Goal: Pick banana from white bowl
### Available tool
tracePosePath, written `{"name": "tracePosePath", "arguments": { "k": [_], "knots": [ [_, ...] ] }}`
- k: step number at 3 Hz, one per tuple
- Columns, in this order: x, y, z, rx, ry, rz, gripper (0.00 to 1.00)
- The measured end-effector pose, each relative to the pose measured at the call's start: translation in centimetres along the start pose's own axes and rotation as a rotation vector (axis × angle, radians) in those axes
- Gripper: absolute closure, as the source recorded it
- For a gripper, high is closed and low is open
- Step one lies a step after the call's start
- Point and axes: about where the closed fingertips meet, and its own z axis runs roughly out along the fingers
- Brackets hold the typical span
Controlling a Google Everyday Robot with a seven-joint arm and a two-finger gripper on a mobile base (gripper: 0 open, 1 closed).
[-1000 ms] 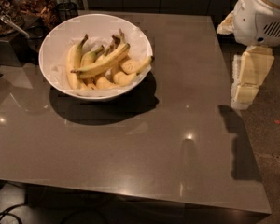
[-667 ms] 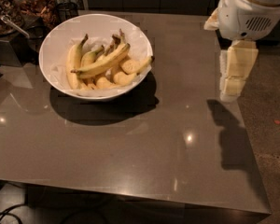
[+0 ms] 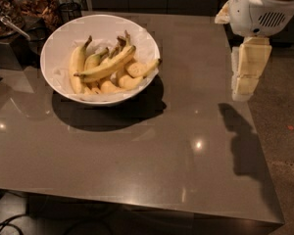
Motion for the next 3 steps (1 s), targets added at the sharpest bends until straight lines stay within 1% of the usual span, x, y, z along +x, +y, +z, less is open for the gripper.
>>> {"name": "tracePosePath", "arguments": {
  "k": [1, 2, 3],
  "knots": [
    [0.0, 0.0, 0.0, 0.0, 0.0, 0.0, 0.0],
    [-2.6, -2.5, 0.0, 0.013, -0.013, -0.054, 0.0],
    [-5.1, -4.5, 0.6, 0.018, -0.019, -0.113, 0.0]
  ]
}}
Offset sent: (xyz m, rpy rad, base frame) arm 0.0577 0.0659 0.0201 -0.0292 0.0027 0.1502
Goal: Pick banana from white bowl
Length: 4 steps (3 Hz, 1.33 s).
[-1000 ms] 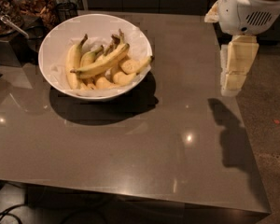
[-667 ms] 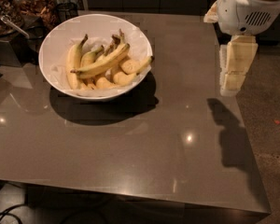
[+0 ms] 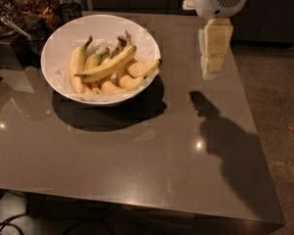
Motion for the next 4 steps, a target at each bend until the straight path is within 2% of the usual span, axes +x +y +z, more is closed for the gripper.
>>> {"name": "tracePosePath", "arguments": {
  "k": [1, 2, 4],
  "knots": [
    [-0.4, -0.6, 0.1, 0.021, -0.01, -0.003, 0.0],
    [-1.9, -2.7, 0.8, 0.009, -0.037, -0.003, 0.0],
    [-8.8, -8.6, 3.0, -0.017, -0.136, -0.063, 0.0]
  ]
}}
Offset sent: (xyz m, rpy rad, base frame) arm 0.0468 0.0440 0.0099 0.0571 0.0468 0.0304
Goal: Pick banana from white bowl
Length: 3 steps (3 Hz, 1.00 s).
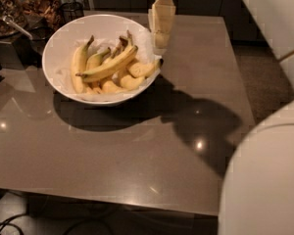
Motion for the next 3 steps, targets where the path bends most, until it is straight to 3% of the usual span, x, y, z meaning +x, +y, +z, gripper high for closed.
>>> {"name": "tracePosePath", "arguments": {
  "k": [2, 3],
  "knots": [
    [-3.8, -1.8, 3.8, -0.068, -0.078, 0.007, 0.05],
    [-4.1, -1.5, 5.5, -0.114, -0.115, 0.044, 0.1]
  ]
}}
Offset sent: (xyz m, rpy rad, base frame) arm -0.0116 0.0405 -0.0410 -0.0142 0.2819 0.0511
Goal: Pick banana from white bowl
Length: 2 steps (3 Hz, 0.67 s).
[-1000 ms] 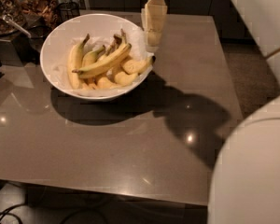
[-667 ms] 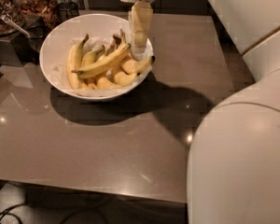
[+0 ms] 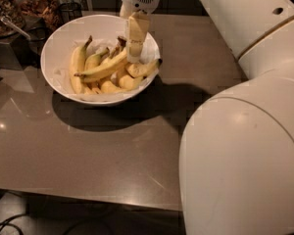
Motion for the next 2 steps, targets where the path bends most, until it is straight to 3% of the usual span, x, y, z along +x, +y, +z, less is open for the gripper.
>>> {"name": "tracePosePath", "arguments": {
  "k": [2],
  "knots": [
    [-0.6, 0.5, 2.7, -0.081, -0.063, 0.046, 0.2]
  ]
}}
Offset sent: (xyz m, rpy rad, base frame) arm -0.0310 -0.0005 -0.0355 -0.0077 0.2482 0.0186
